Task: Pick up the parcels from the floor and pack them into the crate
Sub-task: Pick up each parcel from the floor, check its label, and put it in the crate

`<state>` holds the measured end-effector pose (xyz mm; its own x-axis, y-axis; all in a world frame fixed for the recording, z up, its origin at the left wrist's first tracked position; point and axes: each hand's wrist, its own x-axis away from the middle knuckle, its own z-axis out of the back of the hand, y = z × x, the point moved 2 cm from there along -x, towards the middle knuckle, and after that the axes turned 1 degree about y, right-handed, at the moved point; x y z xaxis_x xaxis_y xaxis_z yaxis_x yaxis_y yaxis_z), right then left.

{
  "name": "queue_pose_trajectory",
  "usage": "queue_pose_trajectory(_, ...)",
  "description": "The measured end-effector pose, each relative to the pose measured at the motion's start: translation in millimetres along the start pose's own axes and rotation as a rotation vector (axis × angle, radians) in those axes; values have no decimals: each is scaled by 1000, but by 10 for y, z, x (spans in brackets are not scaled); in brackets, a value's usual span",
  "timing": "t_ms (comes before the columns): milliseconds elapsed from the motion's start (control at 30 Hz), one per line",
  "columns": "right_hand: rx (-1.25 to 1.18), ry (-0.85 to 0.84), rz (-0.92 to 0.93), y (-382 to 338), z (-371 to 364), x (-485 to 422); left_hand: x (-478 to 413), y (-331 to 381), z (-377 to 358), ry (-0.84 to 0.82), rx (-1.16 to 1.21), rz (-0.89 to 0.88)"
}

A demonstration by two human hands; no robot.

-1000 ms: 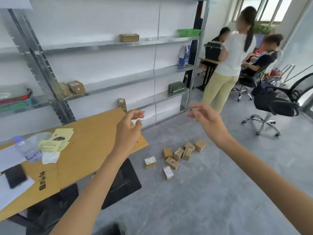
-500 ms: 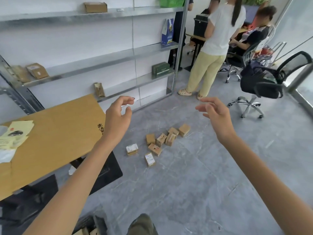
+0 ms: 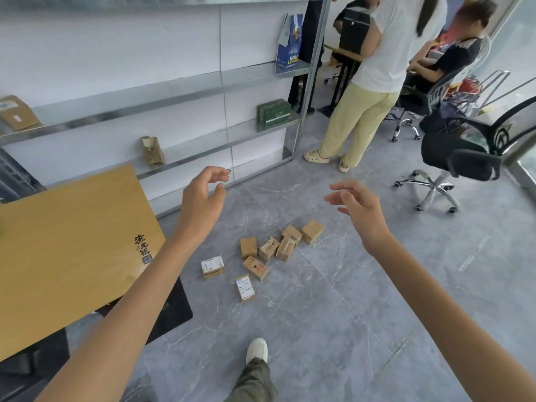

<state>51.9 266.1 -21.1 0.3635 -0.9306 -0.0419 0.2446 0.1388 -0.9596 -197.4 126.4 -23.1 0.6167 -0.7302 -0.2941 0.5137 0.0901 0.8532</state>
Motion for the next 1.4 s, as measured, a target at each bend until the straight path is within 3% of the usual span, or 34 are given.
queue_pose_trajectory(600, 39, -301, -208, 806, -715, -2510, -1869, -932, -888, 60, -92, 218)
queue_pose_trajectory(933, 140, -592, -326, 1425, -1700, -3566, -2287, -1919, -998, 148, -145, 554)
queue_pose_trajectory(1133, 307, -740, -468, 2284, -2665, -3606, -2064, -3293, -1136, 210, -90, 894)
queue_pose_trajectory(1267, 470, -819, -547, 3544, -3512, -3605, -1712, -4672, -1466, 201, -106, 1104)
queue_pose_trajectory(1400, 515, -868, -683, 4909, -4526, -3571, -1461, -6214, -1891, 177, -158, 1196)
